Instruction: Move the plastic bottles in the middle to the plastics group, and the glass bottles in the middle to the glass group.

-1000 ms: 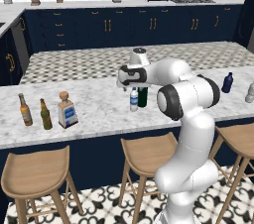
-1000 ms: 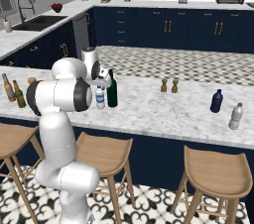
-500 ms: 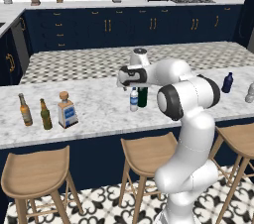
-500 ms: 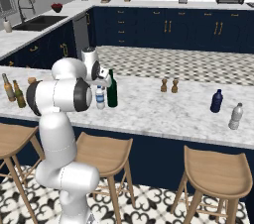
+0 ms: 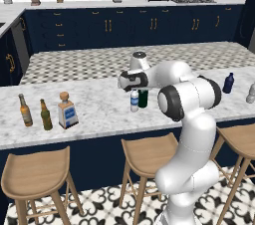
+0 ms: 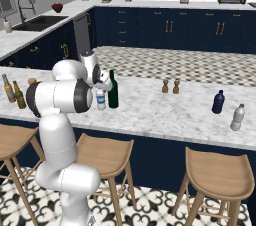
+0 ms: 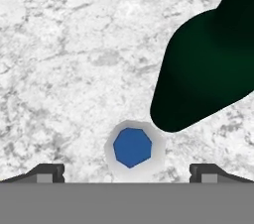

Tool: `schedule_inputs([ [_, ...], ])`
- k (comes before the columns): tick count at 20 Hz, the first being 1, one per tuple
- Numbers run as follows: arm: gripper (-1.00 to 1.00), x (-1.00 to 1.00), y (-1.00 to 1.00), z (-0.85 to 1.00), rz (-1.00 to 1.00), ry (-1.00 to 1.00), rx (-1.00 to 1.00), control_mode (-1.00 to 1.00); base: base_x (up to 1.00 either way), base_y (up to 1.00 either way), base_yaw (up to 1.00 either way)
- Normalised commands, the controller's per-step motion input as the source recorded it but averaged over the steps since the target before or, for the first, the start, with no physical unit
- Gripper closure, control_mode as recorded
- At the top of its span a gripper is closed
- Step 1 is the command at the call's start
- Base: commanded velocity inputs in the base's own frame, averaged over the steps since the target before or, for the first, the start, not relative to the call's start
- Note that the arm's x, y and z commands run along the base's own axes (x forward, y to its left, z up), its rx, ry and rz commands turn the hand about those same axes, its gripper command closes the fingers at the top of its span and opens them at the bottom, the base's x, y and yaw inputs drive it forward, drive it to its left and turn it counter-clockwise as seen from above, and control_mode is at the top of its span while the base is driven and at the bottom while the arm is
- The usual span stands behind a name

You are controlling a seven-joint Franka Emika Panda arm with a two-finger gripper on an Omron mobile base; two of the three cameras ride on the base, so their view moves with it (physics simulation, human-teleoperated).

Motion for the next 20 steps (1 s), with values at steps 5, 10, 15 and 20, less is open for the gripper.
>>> schedule_inputs([
  [5, -1.0, 0.05, 0.0, -0.1, -0.12, 0.0, 0.0, -1.0, 0.0, 0.0, 0.0],
  [10, -1.0, 0.04, 0.0, -0.06, -0.09, 0.0, 0.0, -1.0, 0.0, 0.0, 0.0],
  [15, -1.0, 0.02, 0.0, -0.09, -0.07, 0.0, 0.0, -1.0, 0.0, 0.0, 0.0],
  [20, -1.0, 0.1, 0.0, -0.09, -0.07, 0.0, 0.0, -1.0, 0.0, 0.0, 0.0],
])
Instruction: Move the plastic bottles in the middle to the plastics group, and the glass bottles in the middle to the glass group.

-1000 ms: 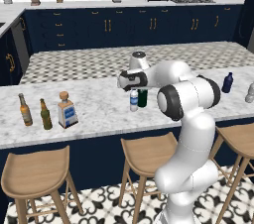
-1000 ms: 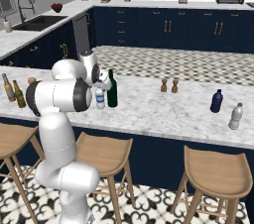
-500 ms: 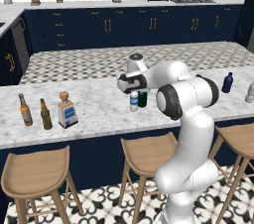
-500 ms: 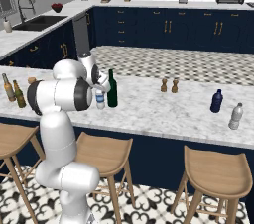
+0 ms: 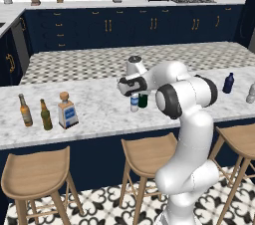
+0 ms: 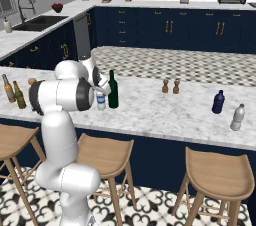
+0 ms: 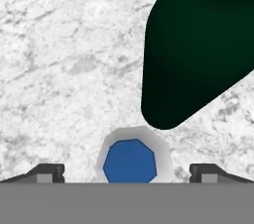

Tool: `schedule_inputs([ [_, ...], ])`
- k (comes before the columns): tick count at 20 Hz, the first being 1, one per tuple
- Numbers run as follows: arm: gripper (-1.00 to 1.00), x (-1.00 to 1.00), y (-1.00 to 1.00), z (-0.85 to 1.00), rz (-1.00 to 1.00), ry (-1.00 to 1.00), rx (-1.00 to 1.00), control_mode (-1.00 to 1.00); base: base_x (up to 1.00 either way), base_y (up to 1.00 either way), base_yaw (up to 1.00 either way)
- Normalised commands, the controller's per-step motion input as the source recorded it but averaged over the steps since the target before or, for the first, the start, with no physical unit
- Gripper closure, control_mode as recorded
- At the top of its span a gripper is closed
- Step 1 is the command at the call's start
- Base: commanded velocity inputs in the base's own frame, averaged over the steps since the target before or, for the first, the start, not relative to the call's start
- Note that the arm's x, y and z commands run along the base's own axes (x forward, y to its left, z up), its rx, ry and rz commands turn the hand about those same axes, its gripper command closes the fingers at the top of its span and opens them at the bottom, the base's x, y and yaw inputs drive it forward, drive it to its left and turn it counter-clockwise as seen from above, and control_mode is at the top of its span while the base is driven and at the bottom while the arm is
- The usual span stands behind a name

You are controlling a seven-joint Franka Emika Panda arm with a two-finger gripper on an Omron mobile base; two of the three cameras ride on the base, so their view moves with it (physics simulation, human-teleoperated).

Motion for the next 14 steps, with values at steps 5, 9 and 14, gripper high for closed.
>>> schedule_inputs([
  [5, -1.0, 0.18, 0.0, 0.0, -0.04, 0.0, 0.0, -1.0, 0.0, 0.0, 0.0],
  [9, 1.0, 0.0, 0.0, 0.0, 0.0, 0.0, 0.0, -1.0, 0.0, 0.0, 0.0],
  [14, 1.0, -0.05, 0.0, 0.0, 0.0, 0.0, 0.0, -1.0, 0.0, 0.0, 0.0],
])
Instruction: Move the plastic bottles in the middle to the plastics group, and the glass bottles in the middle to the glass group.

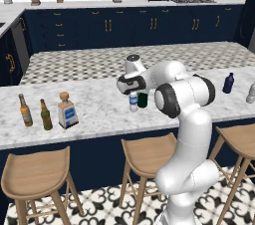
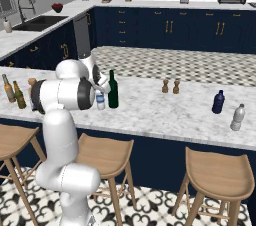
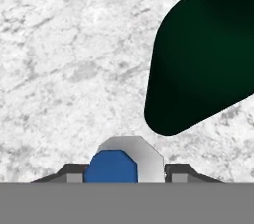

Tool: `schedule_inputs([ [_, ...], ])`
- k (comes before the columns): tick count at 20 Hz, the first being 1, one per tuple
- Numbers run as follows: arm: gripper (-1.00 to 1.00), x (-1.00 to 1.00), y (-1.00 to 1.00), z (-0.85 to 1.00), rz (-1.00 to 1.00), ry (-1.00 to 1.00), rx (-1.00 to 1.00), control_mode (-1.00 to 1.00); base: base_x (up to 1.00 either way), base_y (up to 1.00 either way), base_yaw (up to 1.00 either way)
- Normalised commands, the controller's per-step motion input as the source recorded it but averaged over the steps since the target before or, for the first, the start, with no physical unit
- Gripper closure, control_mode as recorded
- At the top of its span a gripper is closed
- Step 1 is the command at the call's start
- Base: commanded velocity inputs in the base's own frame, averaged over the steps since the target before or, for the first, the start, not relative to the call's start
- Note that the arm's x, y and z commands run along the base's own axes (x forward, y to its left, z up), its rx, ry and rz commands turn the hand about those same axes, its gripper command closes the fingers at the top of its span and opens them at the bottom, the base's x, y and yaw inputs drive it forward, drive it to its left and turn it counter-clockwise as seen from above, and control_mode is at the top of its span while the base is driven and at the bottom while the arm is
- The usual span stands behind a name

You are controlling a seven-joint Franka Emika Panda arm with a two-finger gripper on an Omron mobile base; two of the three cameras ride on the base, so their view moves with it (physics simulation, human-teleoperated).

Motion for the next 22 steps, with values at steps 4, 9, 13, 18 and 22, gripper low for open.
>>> schedule_inputs([
  [4, 1.0, -0.25, -0.04, 0.0, 0.0, -0.01, 0.0, -1.0, 0.0, 0.0, 0.0],
  [9, 1.0, -0.72, -0.19, 0.1, 0.0, -0.08, 0.04, -1.0, 0.0, 0.0, 0.0],
  [13, 1.0, -0.92, -0.55, 0.44, 0.04, -0.05, 0.05, -1.0, 0.0, 0.0, 0.0],
  [18, 1.0, -0.82, -0.75, 0.47, 0.07, -0.01, 0.02, -1.0, 0.0, 0.0, 0.0],
  [22, 1.0, -0.44, -0.95, 0.25, 0.06, 0.0, 0.0, -1.0, 0.0, 0.0, 0.0],
])
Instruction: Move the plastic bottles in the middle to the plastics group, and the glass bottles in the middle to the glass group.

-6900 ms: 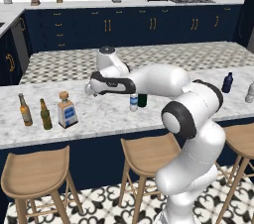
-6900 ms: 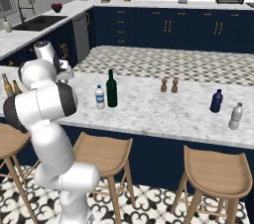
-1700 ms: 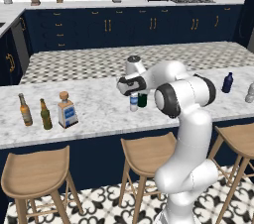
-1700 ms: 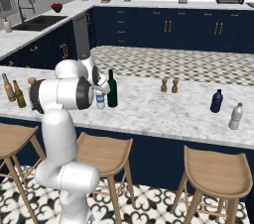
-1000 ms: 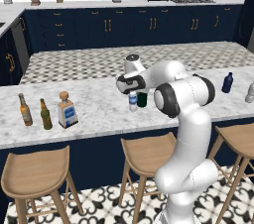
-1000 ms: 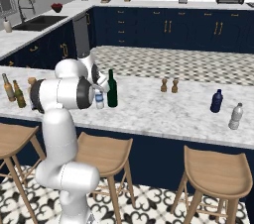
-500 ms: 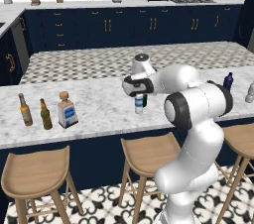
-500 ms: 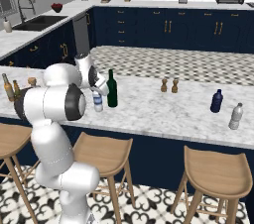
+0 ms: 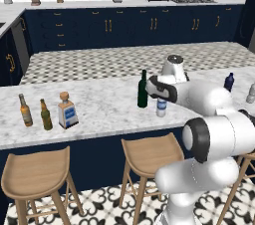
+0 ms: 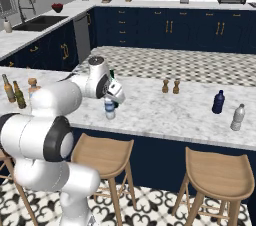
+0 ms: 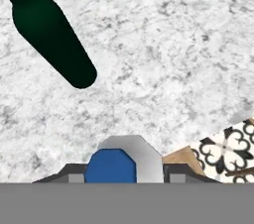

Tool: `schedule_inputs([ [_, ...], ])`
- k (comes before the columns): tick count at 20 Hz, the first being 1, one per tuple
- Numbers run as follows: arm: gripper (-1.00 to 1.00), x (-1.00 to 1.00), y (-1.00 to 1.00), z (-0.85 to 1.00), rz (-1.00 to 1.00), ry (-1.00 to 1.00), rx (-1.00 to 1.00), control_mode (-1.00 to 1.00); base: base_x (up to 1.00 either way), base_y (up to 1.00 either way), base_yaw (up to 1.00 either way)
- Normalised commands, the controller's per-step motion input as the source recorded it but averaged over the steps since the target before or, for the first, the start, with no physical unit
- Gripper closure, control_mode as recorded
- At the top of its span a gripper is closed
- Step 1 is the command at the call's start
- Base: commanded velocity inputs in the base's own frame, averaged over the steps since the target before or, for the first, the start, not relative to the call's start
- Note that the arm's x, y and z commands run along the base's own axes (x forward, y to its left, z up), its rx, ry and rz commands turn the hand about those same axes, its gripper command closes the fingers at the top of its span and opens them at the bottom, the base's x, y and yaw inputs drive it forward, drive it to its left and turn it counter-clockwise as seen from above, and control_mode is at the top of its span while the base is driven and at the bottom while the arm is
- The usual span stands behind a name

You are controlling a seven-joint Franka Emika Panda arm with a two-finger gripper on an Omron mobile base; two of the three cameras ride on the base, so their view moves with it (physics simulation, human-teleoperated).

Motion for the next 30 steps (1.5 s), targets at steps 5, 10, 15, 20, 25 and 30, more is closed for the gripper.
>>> schedule_inputs([
  [5, 1.0, 0.06, -1.0, 0.13, 0.0, 0.0, 0.0, -1.0, 0.0, 0.0, 0.0],
  [10, 1.0, 0.3, -1.0, 0.13, 0.0, 0.01, 0.0, -1.0, 0.0, 0.0, 0.0],
  [15, 1.0, 0.4, -1.0, 0.03, 0.0, 0.02, 0.0, -1.0, 0.0, 0.0, 0.0],
  [20, 1.0, 0.14, -1.0, 0.0, 0.0, 0.01, 0.0, -1.0, 0.0, 0.0, 0.0],
  [25, 1.0, 0.0, -0.97, -0.08, -0.03, 0.0, -0.03, -1.0, 0.0, 0.0, 0.0],
  [30, 1.0, 0.09, -0.89, 0.0, -0.07, 0.0, -0.05, -1.0, 0.0, 0.0, 0.0],
])
